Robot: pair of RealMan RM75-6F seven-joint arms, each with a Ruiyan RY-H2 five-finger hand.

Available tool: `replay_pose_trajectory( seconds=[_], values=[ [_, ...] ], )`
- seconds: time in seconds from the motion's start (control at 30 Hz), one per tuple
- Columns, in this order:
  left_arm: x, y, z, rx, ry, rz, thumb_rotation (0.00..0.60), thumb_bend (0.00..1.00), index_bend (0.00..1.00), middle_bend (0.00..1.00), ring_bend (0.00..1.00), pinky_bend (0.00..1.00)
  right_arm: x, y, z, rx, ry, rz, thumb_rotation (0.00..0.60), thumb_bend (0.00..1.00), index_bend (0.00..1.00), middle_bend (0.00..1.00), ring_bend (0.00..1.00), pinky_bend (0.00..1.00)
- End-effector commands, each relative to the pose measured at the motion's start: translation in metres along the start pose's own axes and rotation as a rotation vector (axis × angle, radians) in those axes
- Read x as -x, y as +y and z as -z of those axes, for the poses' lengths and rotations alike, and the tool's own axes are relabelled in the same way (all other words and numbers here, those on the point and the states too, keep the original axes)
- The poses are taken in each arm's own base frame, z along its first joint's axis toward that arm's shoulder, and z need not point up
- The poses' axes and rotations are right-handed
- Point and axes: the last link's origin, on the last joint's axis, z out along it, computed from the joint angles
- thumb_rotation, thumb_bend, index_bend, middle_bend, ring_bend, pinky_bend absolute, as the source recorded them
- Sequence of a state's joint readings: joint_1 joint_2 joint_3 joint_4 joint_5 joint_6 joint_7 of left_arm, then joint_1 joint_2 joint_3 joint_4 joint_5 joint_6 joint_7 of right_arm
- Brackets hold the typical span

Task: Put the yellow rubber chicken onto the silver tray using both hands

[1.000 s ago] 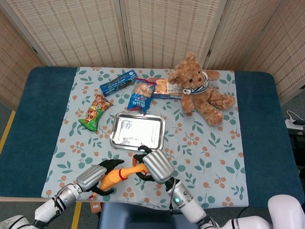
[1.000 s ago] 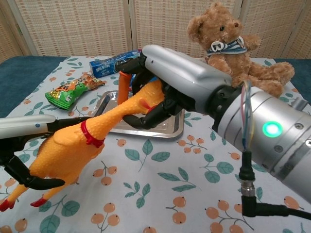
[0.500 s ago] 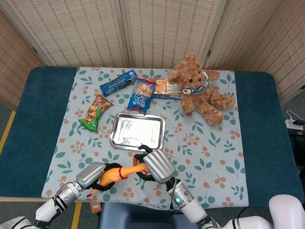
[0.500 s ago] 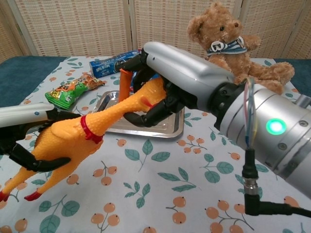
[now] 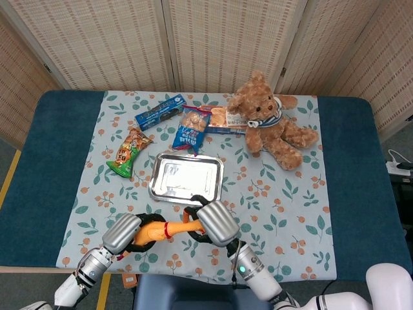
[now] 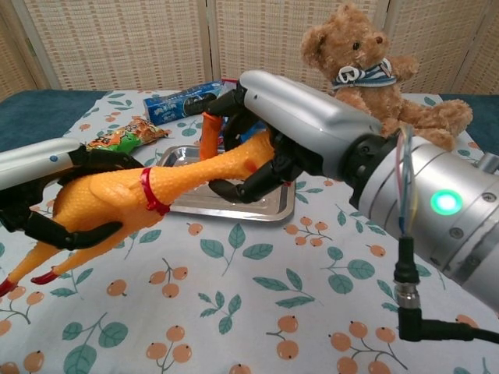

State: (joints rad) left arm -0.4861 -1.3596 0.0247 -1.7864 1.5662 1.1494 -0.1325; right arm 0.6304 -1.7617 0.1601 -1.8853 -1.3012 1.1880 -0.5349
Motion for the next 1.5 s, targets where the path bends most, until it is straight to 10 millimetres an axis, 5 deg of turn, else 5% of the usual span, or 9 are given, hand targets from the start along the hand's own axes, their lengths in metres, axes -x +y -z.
replay_pose_trajectory(
  seconds=[0.03,0.17,0.3,0.4,0.57,1.03,1.5],
  values=[
    [0.001,0.000,-0.001,-0.001,0.029,0.040,0.600,0.89,0.80,0.86,0.76,0.85,-0.001,0.000,0.000,-0.001,0.003,-0.001,0.600,0.34,0.83,0.66,0.73,0.78],
    [0.004,-0.002,0.000,0.047,0.031,-0.001,0.600,0.68,0.62,0.70,0.61,0.58,-0.003,0.000,0.001,-0.001,0.013,-0.003,0.600,0.34,0.83,0.66,0.73,0.78],
    [0.009,-0.004,0.002,0.029,-0.047,0.021,0.600,0.47,0.18,0.21,0.16,0.30,-0.003,0.000,0.001,0.001,0.014,-0.003,0.600,0.34,0.83,0.66,0.73,0.78],
    [0.006,-0.003,0.001,0.002,-0.083,0.093,0.600,0.42,0.01,0.00,0.00,0.13,-0.004,0.001,0.002,0.003,0.016,0.000,0.600,0.34,0.83,0.66,0.73,0.78],
    [-0.001,-0.003,0.002,-0.015,-0.138,0.182,0.600,0.36,0.00,0.00,0.00,0.04,-0.004,0.004,0.001,0.011,0.017,0.001,0.600,0.34,0.83,0.66,0.73,0.78],
    [-0.022,0.006,0.006,0.046,-0.159,0.395,0.600,0.32,0.00,0.00,0.00,0.01,-0.004,0.018,-0.006,0.059,0.126,0.064,0.600,0.34,0.83,0.67,0.74,0.78],
    [-0.061,-0.043,-0.011,-0.011,0.150,0.286,0.600,0.32,0.00,0.00,0.00,0.00,-0.006,0.035,-0.010,0.107,0.111,-0.022,0.600,0.34,0.83,0.67,0.74,0.78]
  ],
)
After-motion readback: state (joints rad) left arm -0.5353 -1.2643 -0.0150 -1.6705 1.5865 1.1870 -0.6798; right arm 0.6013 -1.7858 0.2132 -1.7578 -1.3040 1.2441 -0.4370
